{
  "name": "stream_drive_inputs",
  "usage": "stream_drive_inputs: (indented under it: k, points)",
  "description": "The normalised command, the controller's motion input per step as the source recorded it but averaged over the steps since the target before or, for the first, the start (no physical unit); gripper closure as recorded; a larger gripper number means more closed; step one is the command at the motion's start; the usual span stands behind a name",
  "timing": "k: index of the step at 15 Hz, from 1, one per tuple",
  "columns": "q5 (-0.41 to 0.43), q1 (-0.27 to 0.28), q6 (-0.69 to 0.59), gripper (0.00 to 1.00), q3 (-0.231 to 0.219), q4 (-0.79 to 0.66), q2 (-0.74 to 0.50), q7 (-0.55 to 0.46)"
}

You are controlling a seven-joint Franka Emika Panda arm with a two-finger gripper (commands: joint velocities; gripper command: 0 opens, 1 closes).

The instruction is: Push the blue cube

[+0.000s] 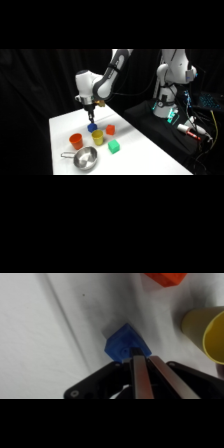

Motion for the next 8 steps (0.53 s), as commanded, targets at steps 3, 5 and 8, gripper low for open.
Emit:
stream_drive_inputs:
  k: [3, 5, 8]
  points:
    - [0.053, -0.061, 0.18, 0.96, 0.035, 0.12, 0.20, 0.02]
    - [0.121, -0.110, 0.24, 0.96, 0.083, 0.11, 0.19, -0.03]
    - [0.131, -0.114, 0.23, 0.97, 0.090, 0.06, 0.14, -0.03]
